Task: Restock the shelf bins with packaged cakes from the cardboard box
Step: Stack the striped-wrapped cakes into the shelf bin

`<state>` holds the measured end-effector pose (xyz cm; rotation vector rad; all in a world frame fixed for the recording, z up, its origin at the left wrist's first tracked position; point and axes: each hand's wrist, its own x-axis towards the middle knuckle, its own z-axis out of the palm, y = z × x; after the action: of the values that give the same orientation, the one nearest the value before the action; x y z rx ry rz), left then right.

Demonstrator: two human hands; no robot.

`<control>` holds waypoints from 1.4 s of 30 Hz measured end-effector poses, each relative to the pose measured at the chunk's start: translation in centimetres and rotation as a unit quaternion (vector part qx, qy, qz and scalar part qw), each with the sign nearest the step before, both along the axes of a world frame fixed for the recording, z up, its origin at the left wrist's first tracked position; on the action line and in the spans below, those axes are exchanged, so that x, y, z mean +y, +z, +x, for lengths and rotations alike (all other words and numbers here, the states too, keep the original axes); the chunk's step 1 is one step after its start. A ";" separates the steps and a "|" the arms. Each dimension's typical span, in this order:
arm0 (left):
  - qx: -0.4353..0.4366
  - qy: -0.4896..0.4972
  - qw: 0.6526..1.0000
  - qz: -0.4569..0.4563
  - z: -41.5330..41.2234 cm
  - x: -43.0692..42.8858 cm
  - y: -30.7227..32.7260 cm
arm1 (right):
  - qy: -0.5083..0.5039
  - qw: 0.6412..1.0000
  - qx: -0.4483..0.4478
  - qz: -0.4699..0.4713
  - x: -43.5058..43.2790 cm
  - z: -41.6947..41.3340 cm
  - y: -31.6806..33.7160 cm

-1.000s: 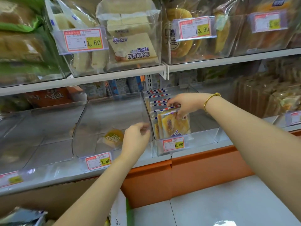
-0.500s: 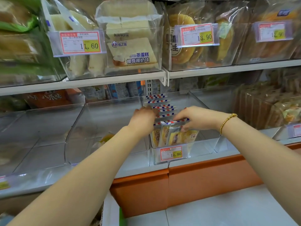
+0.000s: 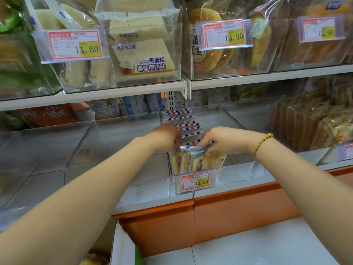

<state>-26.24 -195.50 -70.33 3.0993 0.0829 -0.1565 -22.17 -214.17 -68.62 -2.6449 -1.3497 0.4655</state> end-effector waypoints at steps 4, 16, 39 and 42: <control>-0.075 0.019 0.996 -0.048 0.4 -0.4 1.5 | 0.015 0.999 -0.008 0.035 0.4 -0.7 -0.7; -0.213 0.105 0.947 -0.215 -5.4 -0.5 -0.9 | -0.344 0.918 0.169 0.101 -2.8 -0.1 -4.6; -0.062 0.104 0.928 -0.352 -9.4 1.4 -4.7 | -0.161 0.953 0.256 -0.015 -0.7 0.2 -3.8; -0.072 0.100 0.931 -0.345 -10.5 1.6 -4.4 | -0.207 0.952 0.227 0.009 -1.3 -0.1 -4.1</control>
<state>-36.75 -193.94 -74.68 2.3707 0.2731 0.0455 -22.22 -215.42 -72.77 -2.4863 -0.6426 0.9138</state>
